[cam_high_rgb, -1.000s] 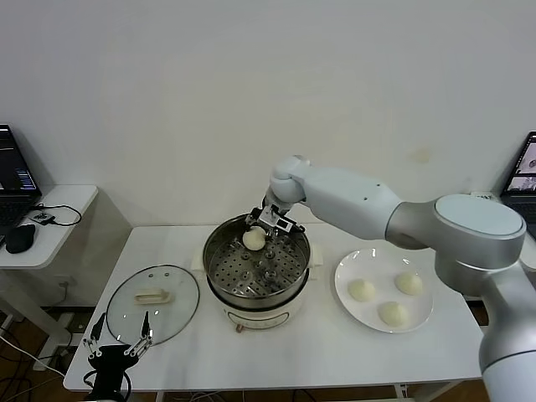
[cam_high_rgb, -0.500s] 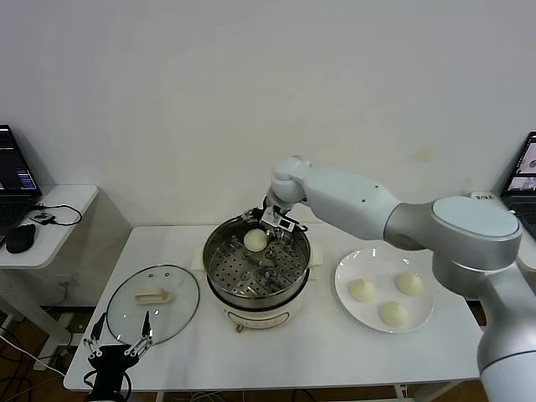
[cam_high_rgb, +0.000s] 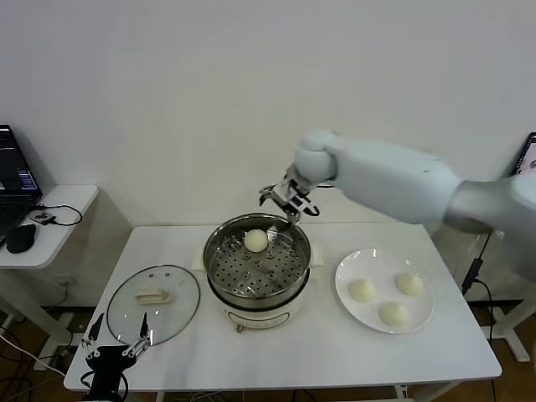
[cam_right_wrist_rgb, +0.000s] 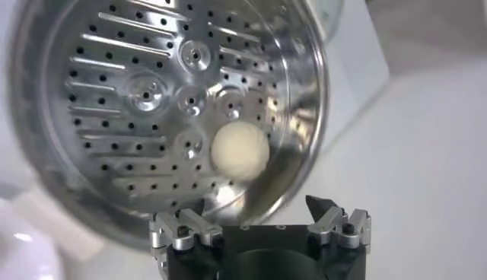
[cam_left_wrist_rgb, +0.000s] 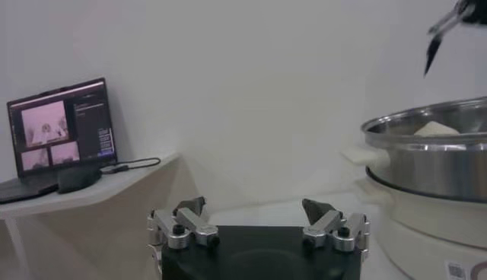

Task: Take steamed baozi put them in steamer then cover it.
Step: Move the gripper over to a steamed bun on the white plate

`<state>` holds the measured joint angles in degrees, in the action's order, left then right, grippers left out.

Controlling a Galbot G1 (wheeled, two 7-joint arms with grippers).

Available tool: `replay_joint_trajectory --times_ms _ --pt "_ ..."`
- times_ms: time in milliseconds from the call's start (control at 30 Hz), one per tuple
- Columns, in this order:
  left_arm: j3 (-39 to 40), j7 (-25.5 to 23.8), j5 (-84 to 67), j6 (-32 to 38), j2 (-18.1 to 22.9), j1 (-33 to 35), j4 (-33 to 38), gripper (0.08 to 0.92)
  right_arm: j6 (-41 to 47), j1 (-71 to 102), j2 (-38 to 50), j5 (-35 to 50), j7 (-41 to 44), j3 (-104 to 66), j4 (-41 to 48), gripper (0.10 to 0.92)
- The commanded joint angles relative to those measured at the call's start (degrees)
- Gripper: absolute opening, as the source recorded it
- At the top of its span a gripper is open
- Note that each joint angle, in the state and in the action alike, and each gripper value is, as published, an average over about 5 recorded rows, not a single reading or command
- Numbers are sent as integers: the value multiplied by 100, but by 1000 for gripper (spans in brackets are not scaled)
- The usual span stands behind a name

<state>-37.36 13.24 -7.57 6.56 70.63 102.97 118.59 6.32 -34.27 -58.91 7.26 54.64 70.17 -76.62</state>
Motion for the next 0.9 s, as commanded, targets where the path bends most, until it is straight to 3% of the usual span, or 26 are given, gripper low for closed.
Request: replay_joint_trajectory --times_ms 33,200,333,900 --pt "-50 -1 -59 -69 -112 -48 -7 823 2091 -314 2265 721 67 85 -2012 823" --pt "-88 -33 -137 -103 -183 -145 -110 823 2069 210 3076 197 70 135 -2271 823" --pt "-40 -54 -151 -116 -182 -190 -198 823 1950 971 3236 -146 21 -97 -2177 823" --pt "-137 -79 -133 -177 -128 -149 -281 823 1621 3439 2361 -1327 67 -1947 -644 823"
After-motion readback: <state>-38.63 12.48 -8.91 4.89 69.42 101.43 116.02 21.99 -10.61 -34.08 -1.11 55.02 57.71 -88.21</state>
